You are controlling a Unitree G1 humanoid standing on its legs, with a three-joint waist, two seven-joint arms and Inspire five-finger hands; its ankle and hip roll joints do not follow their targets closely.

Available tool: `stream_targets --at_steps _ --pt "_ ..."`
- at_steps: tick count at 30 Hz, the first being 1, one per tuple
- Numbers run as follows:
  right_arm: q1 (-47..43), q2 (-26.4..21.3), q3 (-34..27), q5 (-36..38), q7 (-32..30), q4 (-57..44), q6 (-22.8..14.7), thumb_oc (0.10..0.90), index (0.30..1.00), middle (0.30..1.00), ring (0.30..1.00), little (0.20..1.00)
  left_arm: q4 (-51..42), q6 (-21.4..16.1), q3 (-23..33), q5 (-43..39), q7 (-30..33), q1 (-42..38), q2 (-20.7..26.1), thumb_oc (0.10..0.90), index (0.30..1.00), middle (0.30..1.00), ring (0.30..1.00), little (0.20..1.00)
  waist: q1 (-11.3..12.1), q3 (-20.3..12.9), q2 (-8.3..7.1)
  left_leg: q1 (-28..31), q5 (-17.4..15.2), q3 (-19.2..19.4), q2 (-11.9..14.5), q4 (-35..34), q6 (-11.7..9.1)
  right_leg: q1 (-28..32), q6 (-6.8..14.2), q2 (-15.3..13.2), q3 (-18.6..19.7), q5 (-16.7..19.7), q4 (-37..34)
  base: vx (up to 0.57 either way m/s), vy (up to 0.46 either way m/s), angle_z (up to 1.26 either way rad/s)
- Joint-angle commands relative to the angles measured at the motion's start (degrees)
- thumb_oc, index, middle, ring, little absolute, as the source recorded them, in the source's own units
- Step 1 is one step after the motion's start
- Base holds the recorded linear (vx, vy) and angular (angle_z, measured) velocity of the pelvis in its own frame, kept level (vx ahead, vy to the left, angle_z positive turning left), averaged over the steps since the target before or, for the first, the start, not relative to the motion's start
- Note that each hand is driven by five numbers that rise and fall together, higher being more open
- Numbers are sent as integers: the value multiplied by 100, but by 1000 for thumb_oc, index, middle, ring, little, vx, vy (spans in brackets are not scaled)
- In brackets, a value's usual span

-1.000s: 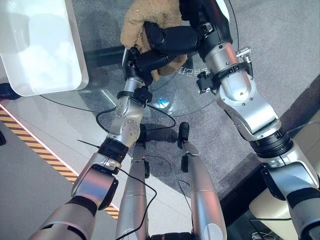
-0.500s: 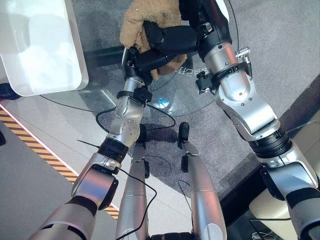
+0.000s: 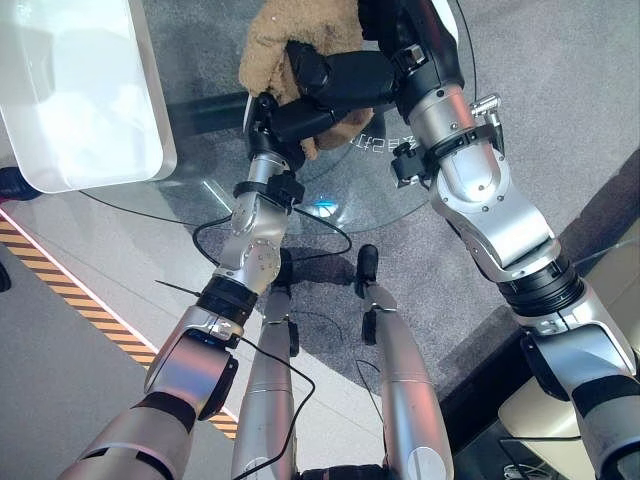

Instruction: Wipe the table with a cloth and put it in the basket.

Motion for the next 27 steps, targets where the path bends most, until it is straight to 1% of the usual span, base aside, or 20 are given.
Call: stream_targets --at_steps 1,6,10,13,16,27 --pt "-1093 119 -728 -68 -192 -1302 -1000 800 900 900 900 900 -771 -558 242 -10 -315 -362 -108 100 300 300 300 200 17 -145 -93 243 -388 69 55 199 39 486 269 165 400 -284 -180 0 0 0" --pt "-1098 45 -760 -158 -221 -1314 -1093 800 900 900 900 900 -766 -575 265 -7 -324 -346 -54 100 300 300 300 200 16 -145 -109 238 -398 71 61 214 39 483 263 175 401 -289 -169 0 0 0" --pt "-1152 -14 -757 -241 -214 -1317 -1075 800 900 900 900 900 -728 -607 285 -27 -331 -358 -37 100 300 300 300 200 9 -145 -115 238 -395 72 67 211 36 486 257 177 405 -295 -169 0 0 0" --pt "-1203 -79 -778 -208 -279 -1321 -1048 800 900 900 900 900 -720 -593 309 -45 -320 -369 3 100 300 300 300 200 13 -145 -132 263 -390 75 71 182 37 509 255 181 392 -294 -190 0 0 0" --pt "-1189 -130 -808 -141 -336 -1318 -1117 800 900 900 900 900 -734 -592 327 -64 -317 -351 27 100 300 300 300 200 17 -145 -149 261 -395 72 80 189 34 504 256 183 384 -295 -178 0 0 0" --pt "-1195 -112 -775 -116 -386 -1332 -1110 800 900 900 900 900 -695 -651 334 -117 -343 -348 1 100 300 300 300 200 3 -145 -143 275 -383 81 81 166 31 520 252 177 397 -285 -210 0 0 0"
